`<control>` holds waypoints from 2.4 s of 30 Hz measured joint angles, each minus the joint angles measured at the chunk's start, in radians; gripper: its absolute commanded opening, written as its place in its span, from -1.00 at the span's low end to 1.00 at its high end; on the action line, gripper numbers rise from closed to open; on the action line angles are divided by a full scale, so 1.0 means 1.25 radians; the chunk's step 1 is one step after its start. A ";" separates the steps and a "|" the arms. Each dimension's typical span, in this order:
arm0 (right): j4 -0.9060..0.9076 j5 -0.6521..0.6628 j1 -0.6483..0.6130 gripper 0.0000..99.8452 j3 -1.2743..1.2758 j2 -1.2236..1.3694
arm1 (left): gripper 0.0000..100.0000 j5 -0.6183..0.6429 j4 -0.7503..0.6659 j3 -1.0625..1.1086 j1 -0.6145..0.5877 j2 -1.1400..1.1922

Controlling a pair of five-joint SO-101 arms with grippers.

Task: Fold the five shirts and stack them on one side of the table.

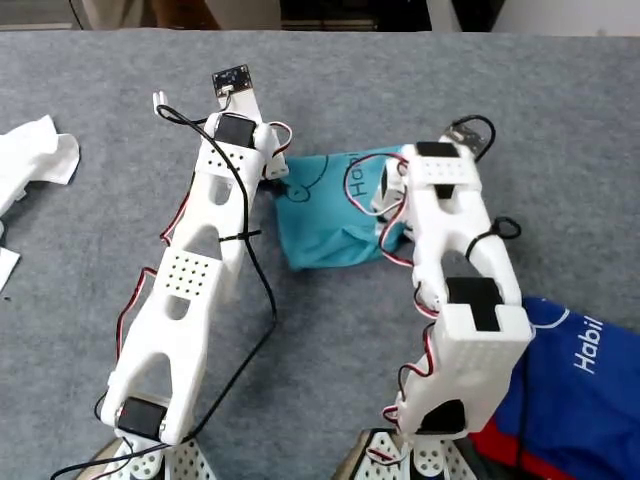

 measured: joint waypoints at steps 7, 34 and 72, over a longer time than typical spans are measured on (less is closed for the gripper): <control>0.011 0.005 0.002 -0.99 -0.014 0.006 | -0.76 0.043 0.009 0.000 -0.016 -0.001; 0.012 0.010 0.005 -0.99 -0.014 0.006 | -0.65 0.227 0.119 0.010 0.032 -0.169; 0.389 0.303 0.399 -0.99 -0.123 -0.295 | -0.51 0.163 0.119 0.005 -0.023 -0.281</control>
